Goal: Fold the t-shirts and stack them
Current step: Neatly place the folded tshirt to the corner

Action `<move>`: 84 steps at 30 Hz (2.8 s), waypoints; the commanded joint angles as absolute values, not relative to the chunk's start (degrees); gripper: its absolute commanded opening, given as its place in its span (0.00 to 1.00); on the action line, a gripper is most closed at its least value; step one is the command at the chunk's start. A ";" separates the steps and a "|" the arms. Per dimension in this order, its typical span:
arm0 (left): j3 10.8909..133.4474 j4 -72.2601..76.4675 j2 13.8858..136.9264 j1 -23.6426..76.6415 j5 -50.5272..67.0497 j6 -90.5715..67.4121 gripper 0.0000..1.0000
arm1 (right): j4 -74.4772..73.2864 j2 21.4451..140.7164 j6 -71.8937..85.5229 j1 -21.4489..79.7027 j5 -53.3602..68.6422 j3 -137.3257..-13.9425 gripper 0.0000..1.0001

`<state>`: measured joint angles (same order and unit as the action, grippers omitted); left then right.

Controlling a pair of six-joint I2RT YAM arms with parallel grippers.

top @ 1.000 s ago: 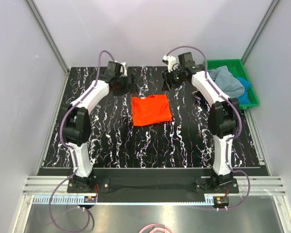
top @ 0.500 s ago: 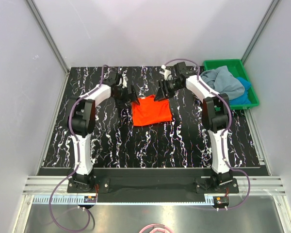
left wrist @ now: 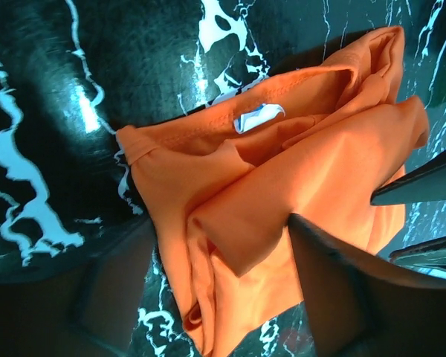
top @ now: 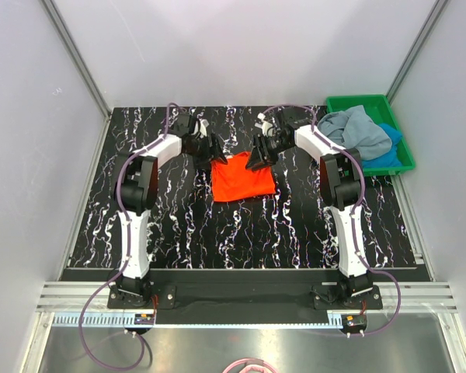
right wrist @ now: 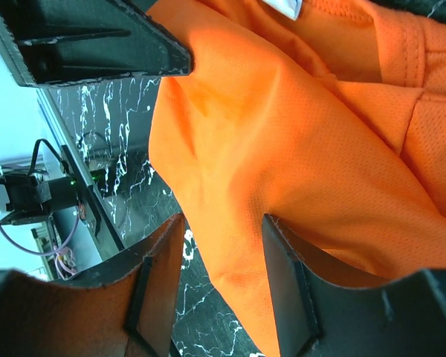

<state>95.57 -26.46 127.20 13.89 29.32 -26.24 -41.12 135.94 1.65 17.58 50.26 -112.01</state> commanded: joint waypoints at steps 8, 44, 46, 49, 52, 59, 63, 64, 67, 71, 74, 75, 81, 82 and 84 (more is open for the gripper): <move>94.57 -25.66 128.06 15.38 29.09 -26.81 0.44 | -38.32 136.23 3.60 18.02 51.15 -111.36 0.54; 111.88 -45.79 124.10 0.09 6.87 4.74 0.00 | -38.67 112.15 2.81 9.32 47.37 -101.43 0.55; 113.37 -46.32 124.63 -1.84 4.93 5.97 0.00 | -38.67 111.97 2.81 9.32 47.46 -101.43 0.55; 115.74 -47.11 125.77 -4.21 2.29 7.64 0.00 | -38.41 111.97 3.07 9.05 47.46 -101.16 0.55; 118.73 -48.69 127.26 -6.06 0.44 8.70 0.00 | -37.97 111.89 3.34 8.96 47.37 -100.81 0.55; 122.60 -48.08 131.65 -10.63 -6.75 12.99 0.00 | -38.06 111.09 3.08 8.96 47.29 -100.46 0.55; 126.03 -47.29 134.47 -12.48 -10.19 15.46 0.00 | -37.88 110.13 2.99 8.96 47.02 -99.14 0.55; 126.56 -46.85 134.82 -12.92 -11.07 16.08 0.00 | -37.88 109.95 2.90 8.96 47.02 -98.53 0.55; 127.62 -45.71 136.32 -13.88 -14.23 17.14 0.00 | -37.88 109.25 2.64 8.88 46.93 -97.48 0.55; 127.70 -42.81 136.93 -14.15 -18.45 19.07 0.00 | -37.97 108.98 2.55 8.79 46.67 -96.94 0.55; 129.02 -40.88 137.72 -14.15 -20.21 20.03 0.00 | -37.44 108.81 2.90 8.79 46.50 -96.59 0.55; 129.63 -40.26 137.90 -14.06 -20.74 20.47 0.01 | -37.35 108.81 2.99 8.79 46.49 -96.24 0.55; 132.71 -35.86 140.18 -13.97 -23.29 23.64 0.03 | -37.26 107.93 3.08 8.79 46.23 -94.40 0.55; 132.89 -35.08 140.62 -13.80 -23.47 24.16 0.04 | -37.35 107.93 2.73 8.79 46.23 -94.22 0.55; 133.68 -34.72 141.06 -13.62 -23.64 24.26 0.05 | -37.62 107.67 2.55 8.79 46.14 -93.87 0.55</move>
<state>130.21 -39.16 140.14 -13.85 -20.56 22.04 -38.61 111.48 3.29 9.04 46.92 -94.24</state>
